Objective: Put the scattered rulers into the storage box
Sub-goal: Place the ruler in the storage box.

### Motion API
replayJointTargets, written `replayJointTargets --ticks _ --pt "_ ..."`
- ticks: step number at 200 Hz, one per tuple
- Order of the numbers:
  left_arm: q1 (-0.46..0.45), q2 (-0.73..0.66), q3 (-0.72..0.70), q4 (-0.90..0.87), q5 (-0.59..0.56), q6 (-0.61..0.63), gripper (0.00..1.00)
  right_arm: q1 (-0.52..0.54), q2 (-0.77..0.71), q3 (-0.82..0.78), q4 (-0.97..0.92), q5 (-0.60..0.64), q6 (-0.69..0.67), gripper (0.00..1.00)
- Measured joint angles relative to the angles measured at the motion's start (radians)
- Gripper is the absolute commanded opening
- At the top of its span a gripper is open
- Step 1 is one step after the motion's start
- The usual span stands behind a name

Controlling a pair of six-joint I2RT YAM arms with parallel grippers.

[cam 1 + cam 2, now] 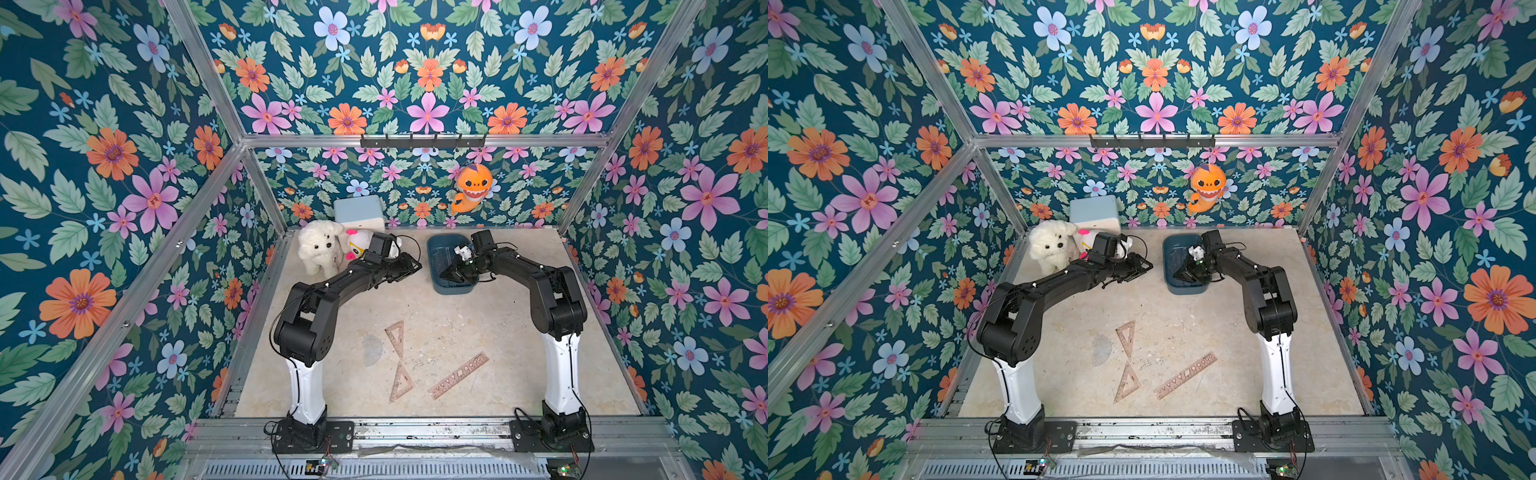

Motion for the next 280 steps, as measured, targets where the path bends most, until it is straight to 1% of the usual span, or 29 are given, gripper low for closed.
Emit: replayJointTargets --ticks 9,28,53,139,173,213,248,280 --pt "0.001 0.000 0.000 0.000 0.002 0.000 0.42 0.000 0.005 0.003 -0.001 0.000 0.000 0.00" --pt "0.002 0.000 -0.003 0.002 0.005 0.000 0.42 -0.001 0.010 0.011 -0.005 0.003 0.000 0.10" --pt "0.005 0.000 -0.011 0.001 0.006 0.000 0.42 -0.001 0.011 0.019 -0.011 0.010 -0.001 0.18" --pt "0.006 -0.003 -0.011 0.005 0.012 0.000 0.42 0.003 -0.009 0.095 -0.131 0.079 -0.053 0.38" --pt "0.006 -0.004 -0.010 0.005 0.012 0.000 0.42 0.003 -0.012 0.105 -0.167 0.097 -0.072 0.38" --pt "0.006 -0.008 -0.011 0.005 0.012 0.000 0.42 0.016 -0.011 0.139 -0.225 0.113 -0.090 0.42" --pt "0.007 -0.008 -0.011 0.005 0.012 0.000 0.42 0.033 0.001 0.203 -0.303 0.162 -0.126 0.45" --pt "0.007 -0.008 -0.011 0.005 0.011 0.004 0.42 0.040 0.004 0.242 -0.376 0.218 -0.150 0.45"
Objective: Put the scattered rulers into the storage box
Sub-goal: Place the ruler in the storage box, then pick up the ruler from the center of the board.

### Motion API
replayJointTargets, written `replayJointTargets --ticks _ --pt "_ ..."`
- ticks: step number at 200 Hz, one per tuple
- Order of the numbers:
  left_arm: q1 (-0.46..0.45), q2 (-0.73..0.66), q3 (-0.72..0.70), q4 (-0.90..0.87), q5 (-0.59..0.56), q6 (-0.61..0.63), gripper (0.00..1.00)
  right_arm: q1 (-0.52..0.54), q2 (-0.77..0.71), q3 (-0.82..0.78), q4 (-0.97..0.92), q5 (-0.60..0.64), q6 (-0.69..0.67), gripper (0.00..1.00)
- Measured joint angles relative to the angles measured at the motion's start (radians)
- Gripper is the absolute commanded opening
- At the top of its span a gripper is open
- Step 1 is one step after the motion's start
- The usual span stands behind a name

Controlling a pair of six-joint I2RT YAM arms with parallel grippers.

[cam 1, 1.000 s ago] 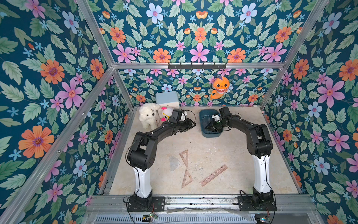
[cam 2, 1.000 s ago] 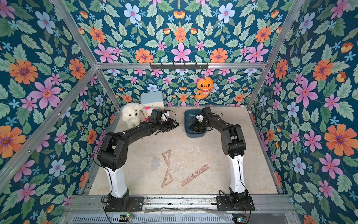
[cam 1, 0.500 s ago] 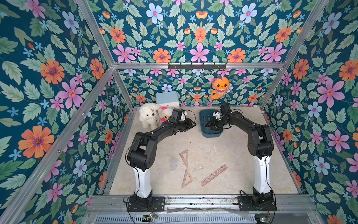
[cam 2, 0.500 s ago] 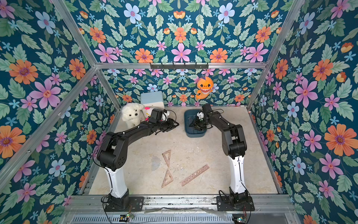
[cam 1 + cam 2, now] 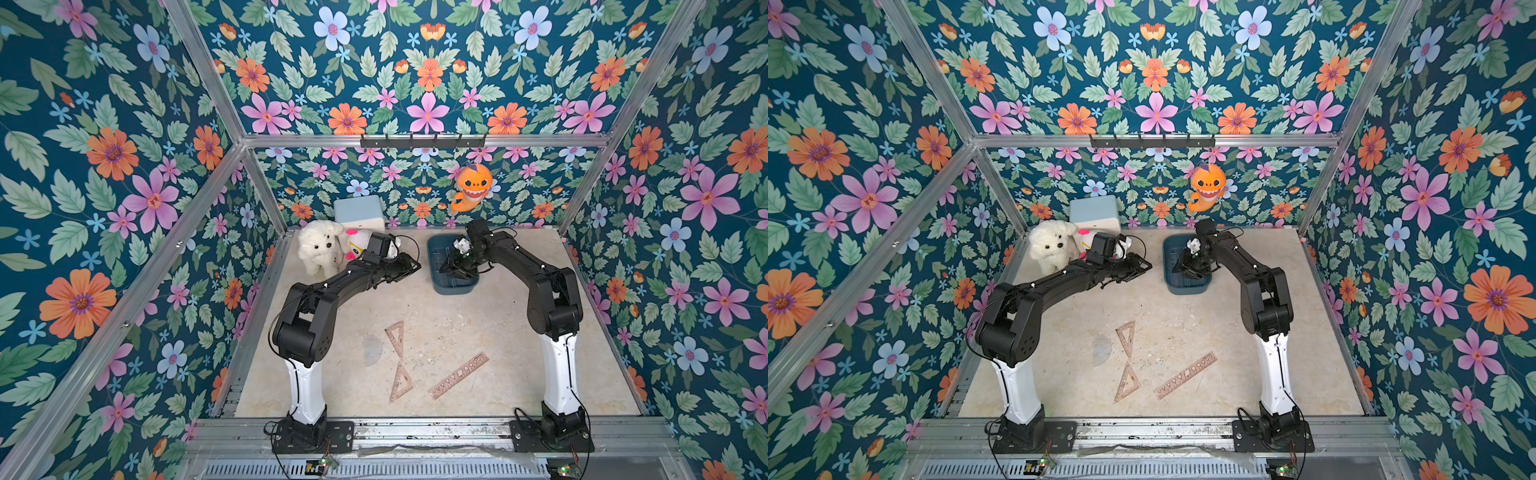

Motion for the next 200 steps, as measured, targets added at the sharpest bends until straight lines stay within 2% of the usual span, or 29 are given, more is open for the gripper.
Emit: replayJointTargets --ticks 29,58,96,132,165,200 --pt "0.000 0.000 0.011 -0.019 -0.002 0.018 0.41 0.013 -0.033 0.024 -0.052 0.053 -0.014 0.44" --pt "-0.026 -0.054 -0.018 -0.077 -0.010 0.050 0.44 0.078 -0.246 -0.107 -0.056 0.138 -0.013 0.43" --pt "-0.172 -0.178 -0.146 -0.141 -0.030 0.127 0.48 0.245 -0.649 -0.563 0.010 0.309 0.055 0.42" --pt "-0.270 -0.265 -0.305 -0.204 -0.021 0.205 0.53 0.473 -0.967 -0.941 0.060 0.460 0.237 0.41" --pt "-0.330 -0.301 -0.384 -0.301 0.018 0.275 0.55 0.668 -1.062 -1.126 0.105 0.566 0.425 0.40" --pt "-0.386 -0.307 -0.425 -0.338 0.048 0.304 0.55 0.735 -1.064 -1.254 0.192 0.594 0.555 0.39"
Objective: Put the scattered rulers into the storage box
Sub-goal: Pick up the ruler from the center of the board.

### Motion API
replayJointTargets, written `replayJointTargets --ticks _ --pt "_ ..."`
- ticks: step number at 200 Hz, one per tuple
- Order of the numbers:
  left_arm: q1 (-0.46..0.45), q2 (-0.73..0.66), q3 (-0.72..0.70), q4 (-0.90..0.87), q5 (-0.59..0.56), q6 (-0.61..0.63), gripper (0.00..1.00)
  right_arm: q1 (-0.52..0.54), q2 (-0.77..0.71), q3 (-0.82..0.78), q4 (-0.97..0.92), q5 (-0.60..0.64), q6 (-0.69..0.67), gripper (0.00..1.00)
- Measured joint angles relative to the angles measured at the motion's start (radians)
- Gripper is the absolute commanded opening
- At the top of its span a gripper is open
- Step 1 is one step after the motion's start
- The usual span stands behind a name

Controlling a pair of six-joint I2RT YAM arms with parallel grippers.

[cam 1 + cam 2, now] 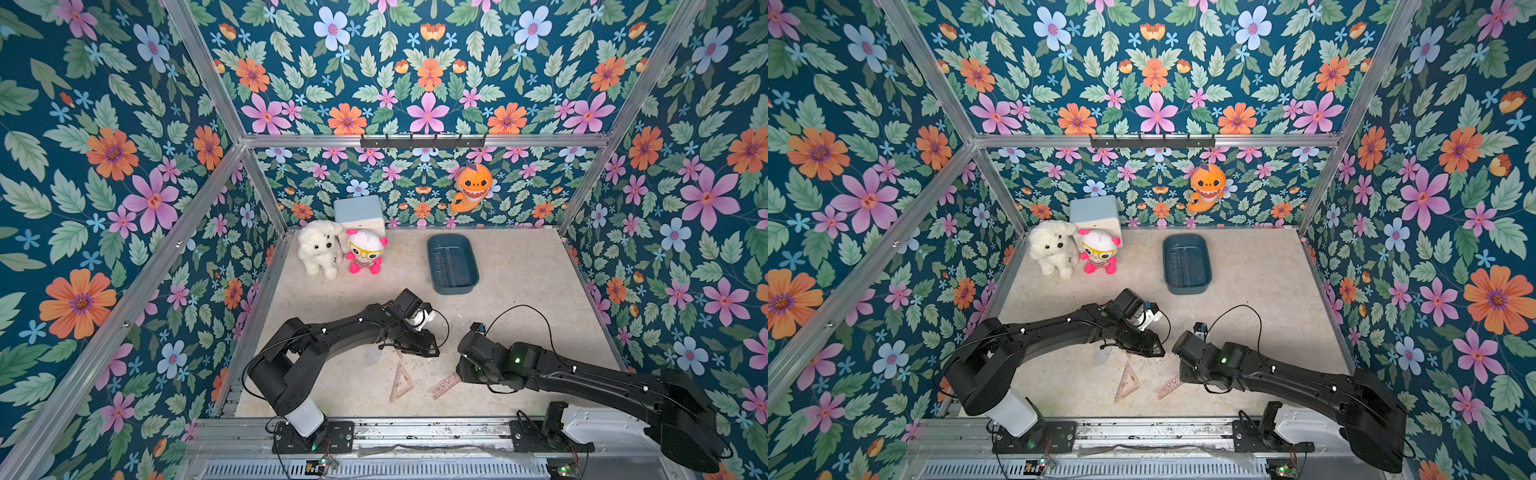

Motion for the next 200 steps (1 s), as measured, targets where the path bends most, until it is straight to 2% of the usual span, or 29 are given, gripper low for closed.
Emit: replayJointTargets --ticks 66,108,150,200 --pt "-0.029 0.012 -0.053 0.022 0.080 0.016 0.51 0.000 0.043 -0.101 0.137 -0.006 0.077 0.36" --pt "-0.034 0.048 -0.065 0.068 0.098 0.000 0.51 -0.050 0.095 -0.113 0.200 -0.031 0.083 0.34" --pt "-0.034 0.092 -0.069 0.114 0.110 -0.026 0.48 -0.154 0.103 -0.127 0.274 -0.074 0.031 0.32" --pt "-0.033 0.138 -0.066 0.162 0.161 -0.047 0.46 -0.225 0.241 -0.056 0.393 -0.116 -0.050 0.29"
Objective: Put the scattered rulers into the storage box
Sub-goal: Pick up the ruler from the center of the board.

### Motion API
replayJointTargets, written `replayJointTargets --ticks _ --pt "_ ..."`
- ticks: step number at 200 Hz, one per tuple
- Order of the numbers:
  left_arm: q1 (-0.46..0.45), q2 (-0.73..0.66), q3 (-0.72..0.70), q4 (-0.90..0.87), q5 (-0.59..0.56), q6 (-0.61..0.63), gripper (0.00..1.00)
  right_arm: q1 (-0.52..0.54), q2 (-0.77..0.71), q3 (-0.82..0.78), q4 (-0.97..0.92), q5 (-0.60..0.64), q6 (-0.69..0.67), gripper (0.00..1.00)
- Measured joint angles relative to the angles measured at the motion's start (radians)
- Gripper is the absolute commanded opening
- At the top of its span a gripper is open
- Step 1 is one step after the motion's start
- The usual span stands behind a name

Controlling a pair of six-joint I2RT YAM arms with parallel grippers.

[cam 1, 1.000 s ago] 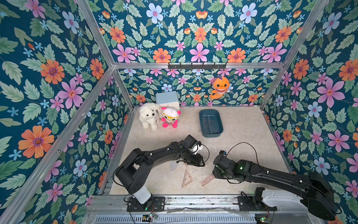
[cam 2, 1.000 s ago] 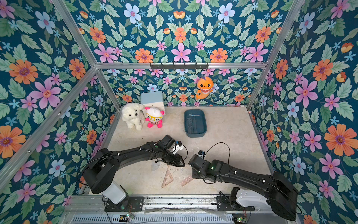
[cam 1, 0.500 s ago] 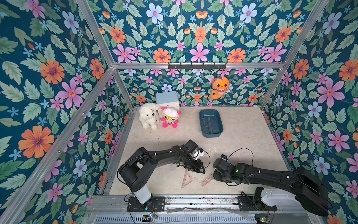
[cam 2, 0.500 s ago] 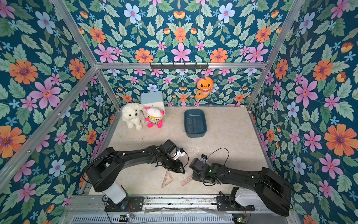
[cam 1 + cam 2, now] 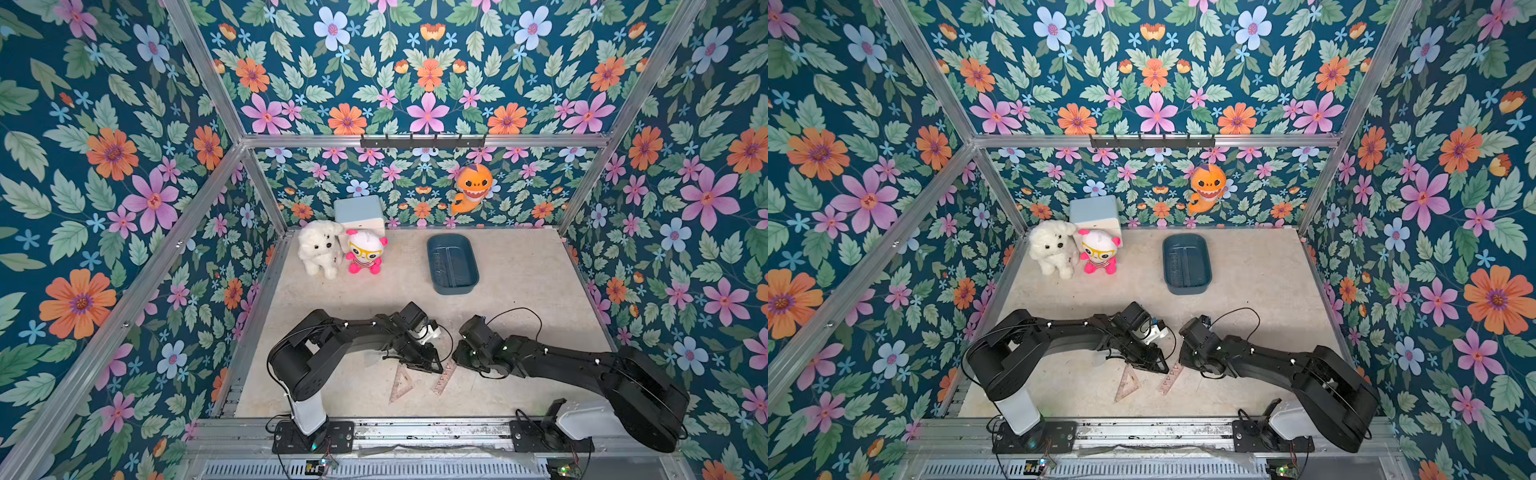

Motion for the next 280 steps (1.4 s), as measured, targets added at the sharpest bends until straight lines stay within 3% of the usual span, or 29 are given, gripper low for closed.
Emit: replayJointTargets --ticks 72,86,109,183,280 --pt "0.016 0.039 -0.008 0.079 0.060 -0.026 0.43 -0.048 0.107 0.060 0.106 -0.075 -0.056 0.26" --pt "0.027 0.026 -0.028 0.098 0.057 -0.033 0.43 -0.051 0.087 0.049 0.102 -0.079 -0.060 0.21" --pt "0.060 -0.009 -0.064 0.129 0.023 -0.061 0.39 -0.059 0.016 0.016 0.074 -0.082 -0.060 0.00" --pt "0.103 -0.043 -0.082 0.177 -0.097 -0.138 0.36 -0.060 -0.008 -0.036 0.139 -0.079 -0.058 0.00" --pt "0.104 -0.018 -0.068 0.206 -0.087 -0.155 0.37 -0.050 0.036 -0.040 0.212 -0.103 -0.040 0.00"
